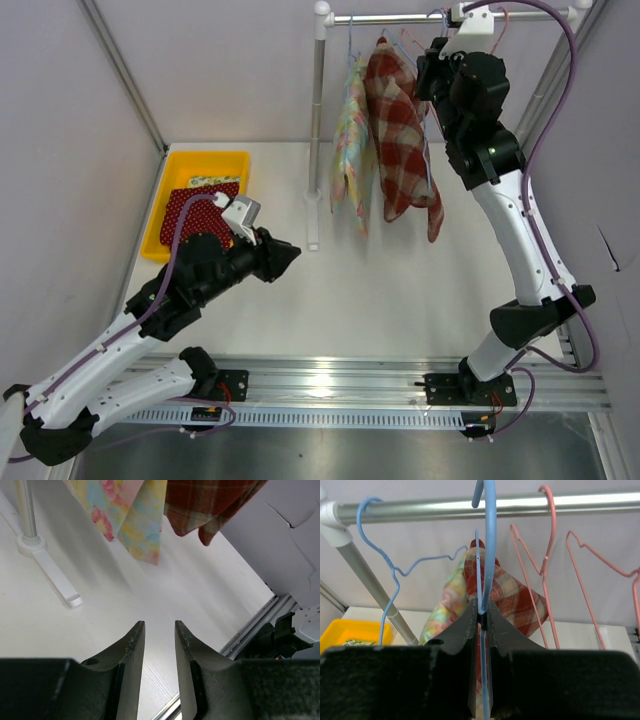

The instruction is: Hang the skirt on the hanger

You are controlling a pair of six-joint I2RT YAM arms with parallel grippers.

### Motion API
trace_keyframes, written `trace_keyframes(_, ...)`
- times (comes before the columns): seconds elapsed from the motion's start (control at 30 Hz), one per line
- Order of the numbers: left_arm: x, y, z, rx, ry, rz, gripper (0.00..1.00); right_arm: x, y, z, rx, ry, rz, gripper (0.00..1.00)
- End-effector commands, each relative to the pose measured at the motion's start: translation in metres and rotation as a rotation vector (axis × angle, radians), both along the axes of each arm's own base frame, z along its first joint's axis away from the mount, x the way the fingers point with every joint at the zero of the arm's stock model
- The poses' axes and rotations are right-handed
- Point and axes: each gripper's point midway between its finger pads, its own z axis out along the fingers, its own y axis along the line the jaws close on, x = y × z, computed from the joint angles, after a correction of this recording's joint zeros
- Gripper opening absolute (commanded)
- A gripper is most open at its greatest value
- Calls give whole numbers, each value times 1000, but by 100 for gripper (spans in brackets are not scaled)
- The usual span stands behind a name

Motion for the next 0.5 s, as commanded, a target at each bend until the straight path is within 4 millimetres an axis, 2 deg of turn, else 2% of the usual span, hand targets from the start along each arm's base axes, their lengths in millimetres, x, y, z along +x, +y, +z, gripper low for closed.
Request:
trace_keyframes(0.0,-2,-5,10,-42,-25,-32,35,-2,2,68,84,-223,46,0)
trace_keyframes(0.03,-2,-7,8,-36,-23,-38,35,-6,0,81,92,-241,44,0)
trace_keyframes(0.1,-1,-7,11,-37,-30,-37,35,4,2,81,61,-237,37,0)
trace_keyframes(0.13,-1,-8,12,-39,-32,-37,35,17,9,70,50,-214,41,0)
trace_keyframes(0.17,-1,-8,13,-40,-36,-38,35,15,9,80,58,-238,43,0)
trace_keyframes(0.2,-4,-12,13,-41,-33,-65,35,20,9,79,57,-240,40,0)
trace_keyframes(0.3,-4,-11,17,-37,-41,-67,35,38,15,70,51,-232,22,0)
trace_keyframes(0.47,-3,-9,15,-21,-44,-61,35,66,23,39,30,-178,5,0)
